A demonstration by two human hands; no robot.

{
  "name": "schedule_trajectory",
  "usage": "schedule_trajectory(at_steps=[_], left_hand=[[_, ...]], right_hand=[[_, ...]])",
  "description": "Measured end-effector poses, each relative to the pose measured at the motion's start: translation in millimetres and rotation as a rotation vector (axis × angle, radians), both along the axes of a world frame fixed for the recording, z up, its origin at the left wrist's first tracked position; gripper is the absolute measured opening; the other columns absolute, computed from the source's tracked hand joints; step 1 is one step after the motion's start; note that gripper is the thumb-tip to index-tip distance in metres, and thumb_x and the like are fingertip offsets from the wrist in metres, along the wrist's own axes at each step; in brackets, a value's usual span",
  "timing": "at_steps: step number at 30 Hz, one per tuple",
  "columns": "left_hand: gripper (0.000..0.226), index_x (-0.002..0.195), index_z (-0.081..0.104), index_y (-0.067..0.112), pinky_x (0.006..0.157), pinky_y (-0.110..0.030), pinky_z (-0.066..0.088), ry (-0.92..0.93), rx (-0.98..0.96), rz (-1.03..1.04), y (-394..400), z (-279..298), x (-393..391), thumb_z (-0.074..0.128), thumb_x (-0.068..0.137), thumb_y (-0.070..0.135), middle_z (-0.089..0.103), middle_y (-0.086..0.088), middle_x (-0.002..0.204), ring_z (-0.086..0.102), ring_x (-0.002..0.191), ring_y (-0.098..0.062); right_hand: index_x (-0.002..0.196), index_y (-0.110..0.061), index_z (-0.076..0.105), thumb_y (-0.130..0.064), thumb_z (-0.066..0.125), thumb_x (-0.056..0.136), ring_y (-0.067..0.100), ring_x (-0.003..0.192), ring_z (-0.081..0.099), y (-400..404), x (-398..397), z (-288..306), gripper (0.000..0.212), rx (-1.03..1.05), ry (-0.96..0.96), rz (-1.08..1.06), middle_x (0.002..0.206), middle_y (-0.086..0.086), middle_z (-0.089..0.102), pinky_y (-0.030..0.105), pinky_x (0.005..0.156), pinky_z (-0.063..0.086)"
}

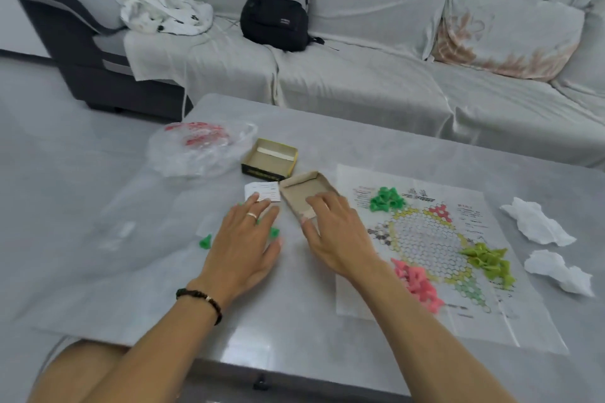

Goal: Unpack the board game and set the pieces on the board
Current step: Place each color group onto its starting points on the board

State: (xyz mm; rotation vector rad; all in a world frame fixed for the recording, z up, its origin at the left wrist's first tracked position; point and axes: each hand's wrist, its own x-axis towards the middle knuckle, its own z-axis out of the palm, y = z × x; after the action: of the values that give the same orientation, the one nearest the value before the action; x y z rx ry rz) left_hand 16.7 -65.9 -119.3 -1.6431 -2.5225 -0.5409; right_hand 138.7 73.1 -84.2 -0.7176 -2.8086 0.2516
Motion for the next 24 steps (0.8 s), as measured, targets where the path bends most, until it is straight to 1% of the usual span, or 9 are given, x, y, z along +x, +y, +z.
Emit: schedule_trajectory(at_steps=[1,5,9,12,15,18,20,22,24], left_hand=[[0.059,0.129,0.055,0.006,0.105,-0.043,0.036,-0.013,0.003,0.027,-13,-4,-8,0.038,0.087,0.043,0.056,-0.014,0.132,0.045,0.13,-0.033],[0.063,0.136,0.047,0.008,0.105,-0.046,0.038,-0.002,-0.031,0.12,-49,-16,-36,0.042,0.086,0.045,0.053,-0.013,0.136,0.042,0.133,-0.033],[0.068,0.147,0.03,0.014,0.108,-0.042,0.031,-0.004,-0.098,0.144,-56,-22,-61,0.051,0.091,0.046,0.038,-0.011,0.149,0.032,0.139,-0.028],[0.071,0.15,0.023,0.022,0.101,-0.039,0.035,0.02,-0.122,0.12,-47,-19,-79,0.047,0.091,0.053,0.036,-0.007,0.149,0.036,0.132,-0.027],[0.065,0.149,0.022,0.031,0.089,-0.034,0.043,-0.018,-0.175,0.07,-32,-14,-93,0.045,0.093,0.055,0.038,-0.003,0.14,0.044,0.121,-0.022],[0.049,0.139,0.038,0.031,0.072,-0.032,0.048,-0.062,-0.174,0.025,-18,-14,-102,0.047,0.094,0.049,0.043,-0.002,0.121,0.054,0.094,-0.021],[0.035,0.121,0.052,0.022,0.063,-0.033,0.046,-0.037,-0.131,0.014,-11,-19,-104,0.049,0.094,0.045,0.047,-0.003,0.108,0.053,0.073,-0.023],[0.028,0.102,0.055,0.013,0.055,-0.032,0.039,-0.012,-0.076,0.017,-8,-23,-105,0.052,0.094,0.04,0.049,-0.007,0.097,0.046,0.062,-0.026],[0.024,0.091,0.054,0.008,0.05,-0.033,0.035,0.019,-0.016,0.002,-7,-25,-102,0.056,0.094,0.032,0.051,-0.01,0.086,0.043,0.056,-0.028]], right_hand=[[0.133,-0.014,0.049,-0.046,0.031,0.092,0.029,0.118,0.046,-11,-9,-2,0.055,-0.003,-0.015,0.03,0.133,0.007,0.05,0.042,0.092,0.042],[0.136,-0.014,0.044,-0.039,0.046,0.095,0.029,0.12,0.044,-41,-41,-14,0.047,-0.03,-0.089,0.118,0.135,0.008,0.046,0.042,0.096,0.04],[0.135,-0.019,0.042,-0.039,0.048,0.094,0.029,0.118,0.044,-47,-63,-27,0.046,0.02,-0.175,0.072,0.128,0.008,0.046,0.039,0.094,0.04],[0.139,-0.026,0.037,-0.036,0.047,0.096,0.03,0.112,0.049,-44,-73,-32,0.045,-0.023,-0.202,0.05,0.124,0.007,0.045,0.039,0.086,0.044],[0.13,-0.021,0.046,-0.033,0.043,0.1,0.032,0.097,0.056,-41,-79,-38,0.032,-0.011,-0.199,0.092,0.119,0.008,0.046,0.037,0.073,0.044],[0.114,-0.012,0.051,-0.029,0.04,0.102,0.034,0.087,0.058,-38,-84,-44,0.024,0.015,-0.173,0.083,0.115,0.009,0.049,0.041,0.07,0.045],[0.108,-0.01,0.052,-0.028,0.038,0.102,0.032,0.086,0.057,-38,-86,-47,0.023,0.02,-0.16,0.071,0.113,0.008,0.05,0.04,0.071,0.044],[0.106,-0.01,0.052,-0.027,0.038,0.102,0.032,0.088,0.057,-36,-87,-47,0.022,-0.024,-0.147,0.057,0.113,0.008,0.051,0.04,0.073,0.043],[0.103,-0.011,0.053,-0.027,0.042,0.1,0.032,0.091,0.057,-34,-87,-47,0.02,-0.097,-0.123,0.035,0.112,0.008,0.053,0.041,0.076,0.045]])
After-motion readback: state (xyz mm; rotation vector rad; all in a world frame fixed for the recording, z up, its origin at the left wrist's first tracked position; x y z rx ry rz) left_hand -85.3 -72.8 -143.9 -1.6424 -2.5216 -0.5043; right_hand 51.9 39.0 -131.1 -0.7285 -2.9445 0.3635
